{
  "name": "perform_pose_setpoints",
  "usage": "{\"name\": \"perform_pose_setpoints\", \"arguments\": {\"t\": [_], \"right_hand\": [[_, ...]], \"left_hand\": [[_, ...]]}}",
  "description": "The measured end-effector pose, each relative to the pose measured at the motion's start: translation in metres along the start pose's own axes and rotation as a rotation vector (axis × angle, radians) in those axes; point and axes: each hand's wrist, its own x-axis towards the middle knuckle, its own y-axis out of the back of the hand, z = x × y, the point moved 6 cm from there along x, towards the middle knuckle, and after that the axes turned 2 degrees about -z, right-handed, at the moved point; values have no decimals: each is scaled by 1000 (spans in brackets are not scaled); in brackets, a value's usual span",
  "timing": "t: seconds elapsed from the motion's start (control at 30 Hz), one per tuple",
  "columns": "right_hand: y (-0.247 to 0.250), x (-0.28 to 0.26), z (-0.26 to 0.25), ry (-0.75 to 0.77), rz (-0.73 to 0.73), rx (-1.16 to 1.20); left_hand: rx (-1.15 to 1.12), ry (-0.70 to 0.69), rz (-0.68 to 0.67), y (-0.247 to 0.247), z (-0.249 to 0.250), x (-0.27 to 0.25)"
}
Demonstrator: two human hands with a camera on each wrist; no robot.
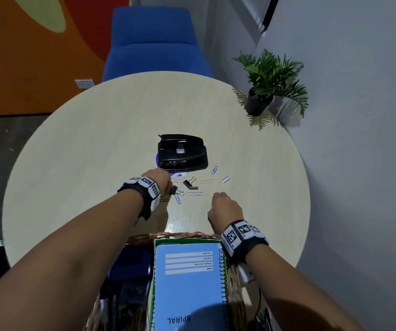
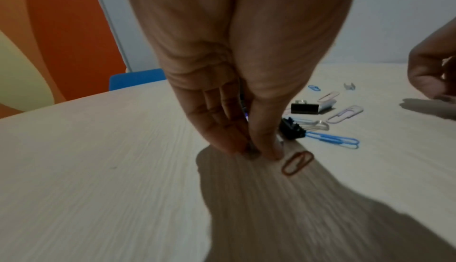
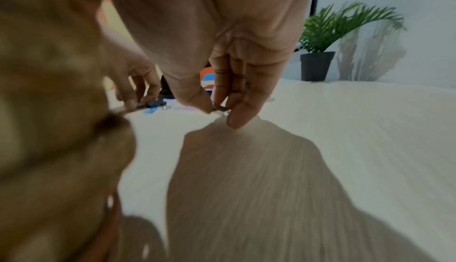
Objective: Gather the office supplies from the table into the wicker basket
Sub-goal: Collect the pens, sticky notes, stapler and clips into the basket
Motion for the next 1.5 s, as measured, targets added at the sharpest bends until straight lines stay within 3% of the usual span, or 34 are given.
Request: {"name": "perform_pose_setpoints", "arguments": {"t": [0.13, 0.23, 0.33, 0.43, 0.6, 0.73, 0.83, 0.97, 1.2, 1.3, 1.4, 1.5], "right_hand": [[30, -9, 24, -87, 115, 294], [55, -20, 43, -99, 208, 549], [72, -38, 43, -43, 247, 642], [65, -65, 22, 29, 158, 736], [30, -105, -39, 201, -92, 670], [-3, -137, -88, 389, -291, 618], [-17, -154, -113, 537, -341, 440], [-12, -148, -113, 568, -322, 333], [62, -57, -30, 288, -34, 343], [76, -1, 14, 151, 55, 220], [66, 39, 42, 53, 26, 124], [43, 55, 42, 153, -27, -40]], "left_hand": [[-48, -44, 76, 15, -11, -28], [-246, -98, 217, 32, -23, -76], [-470, -157, 334, 16, -33, -140], [-552, -136, 353, -24, -33, -193], [-562, -107, 219, -94, -19, -224], [-545, 2, 294, -100, -31, -237], [-560, 90, 361, -97, -48, -243], [-545, 117, 398, -81, -60, -242], [-465, 40, 408, 1, -41, -181], [-324, 36, 299, 26, -32, -125], [-215, 68, 115, 25, -26, -79], [-125, 102, -19, 11, -21, -52]]}}
